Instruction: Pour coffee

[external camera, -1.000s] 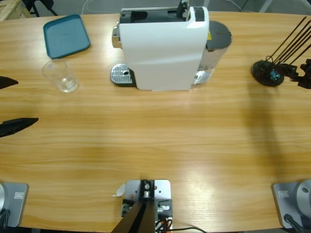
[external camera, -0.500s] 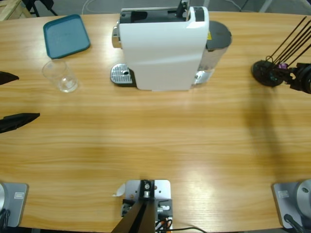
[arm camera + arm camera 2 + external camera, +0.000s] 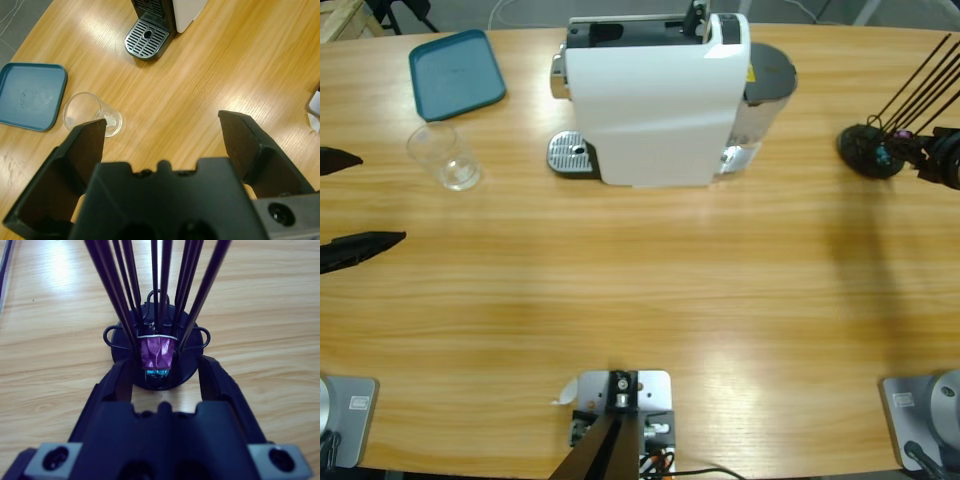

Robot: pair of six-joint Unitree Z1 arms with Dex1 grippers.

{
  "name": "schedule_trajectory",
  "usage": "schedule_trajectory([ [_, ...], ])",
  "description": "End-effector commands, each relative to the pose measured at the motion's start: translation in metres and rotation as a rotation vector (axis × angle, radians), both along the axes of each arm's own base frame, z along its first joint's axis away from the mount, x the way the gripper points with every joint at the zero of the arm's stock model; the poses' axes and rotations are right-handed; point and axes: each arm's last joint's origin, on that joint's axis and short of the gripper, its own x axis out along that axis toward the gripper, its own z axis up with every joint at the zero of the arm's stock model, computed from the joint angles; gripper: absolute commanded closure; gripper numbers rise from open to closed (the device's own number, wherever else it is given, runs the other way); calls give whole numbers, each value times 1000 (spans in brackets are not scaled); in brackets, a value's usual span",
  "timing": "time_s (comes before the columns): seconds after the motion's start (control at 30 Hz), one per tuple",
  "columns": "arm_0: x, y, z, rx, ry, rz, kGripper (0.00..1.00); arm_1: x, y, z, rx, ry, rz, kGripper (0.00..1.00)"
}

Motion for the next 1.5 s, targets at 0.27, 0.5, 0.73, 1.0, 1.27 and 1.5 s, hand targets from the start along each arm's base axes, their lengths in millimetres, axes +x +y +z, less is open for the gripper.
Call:
schedule_trajectory([
  [0.27,2,0,-12,19,35,27,32,-3,-3,-14,-4,51,6,660],
  [0.5,2,0,-12,20,30,31,32,-1,-3,-15,-4,54,6,795],
  [0.73,0,2,-12,13,27,33,35,2,-3,-18,-9,55,15,910],
  [1.0,-5,8,-15,2,27,40,36,0,-2,-13,-3,23,39,1000],
  [1.27,-9,12,-20,-4,38,50,36,-17,-4,24,-25,-33,52,1000],
  [1.5,-10,12,-24,-10,33,51,35,-15,-4,84,-46,-128,61,1000],
])
